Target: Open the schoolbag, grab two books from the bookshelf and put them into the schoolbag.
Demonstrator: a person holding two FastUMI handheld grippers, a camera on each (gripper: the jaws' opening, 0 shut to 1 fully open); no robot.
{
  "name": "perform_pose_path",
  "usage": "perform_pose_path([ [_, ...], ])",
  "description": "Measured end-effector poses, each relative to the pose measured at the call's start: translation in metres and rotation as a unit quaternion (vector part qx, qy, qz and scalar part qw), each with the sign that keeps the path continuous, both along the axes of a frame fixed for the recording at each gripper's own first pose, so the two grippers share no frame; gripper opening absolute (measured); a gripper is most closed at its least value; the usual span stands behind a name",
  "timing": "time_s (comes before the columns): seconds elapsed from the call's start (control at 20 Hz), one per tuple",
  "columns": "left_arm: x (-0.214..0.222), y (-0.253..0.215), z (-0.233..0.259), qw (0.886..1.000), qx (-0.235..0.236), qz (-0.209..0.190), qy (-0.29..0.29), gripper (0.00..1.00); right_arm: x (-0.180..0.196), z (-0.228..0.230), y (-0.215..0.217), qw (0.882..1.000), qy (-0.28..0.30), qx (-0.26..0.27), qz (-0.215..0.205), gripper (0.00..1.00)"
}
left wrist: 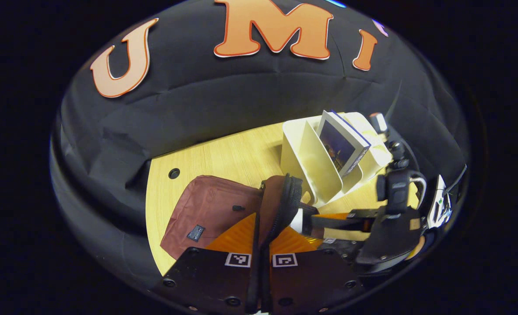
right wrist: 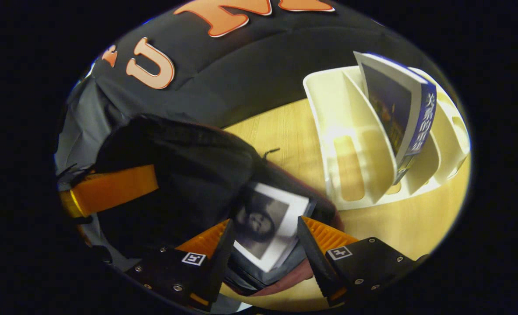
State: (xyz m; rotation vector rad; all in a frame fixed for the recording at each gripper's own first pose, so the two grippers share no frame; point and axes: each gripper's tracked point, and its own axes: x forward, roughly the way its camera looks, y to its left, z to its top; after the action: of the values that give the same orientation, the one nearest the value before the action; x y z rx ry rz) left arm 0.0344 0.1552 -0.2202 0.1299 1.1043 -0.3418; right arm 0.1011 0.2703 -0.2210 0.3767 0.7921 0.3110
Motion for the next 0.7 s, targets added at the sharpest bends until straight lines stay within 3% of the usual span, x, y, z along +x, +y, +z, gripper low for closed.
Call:
perform_pose_path([
  [0.3, -0.001, -0.002, -0.005, 1.000, 0.008, -0.007, -0.006, 0.04, -0.012, 0.019, -0.046, 0.999, 0.009, -0.037, -0.003, 0.90],
  [0.7, -0.008, -0.005, -0.011, 1.000, -0.008, 0.001, 0.000, 0.04, 0.001, 0.074, -0.136, 0.988, -0.011, -0.154, 0.000, 0.95],
])
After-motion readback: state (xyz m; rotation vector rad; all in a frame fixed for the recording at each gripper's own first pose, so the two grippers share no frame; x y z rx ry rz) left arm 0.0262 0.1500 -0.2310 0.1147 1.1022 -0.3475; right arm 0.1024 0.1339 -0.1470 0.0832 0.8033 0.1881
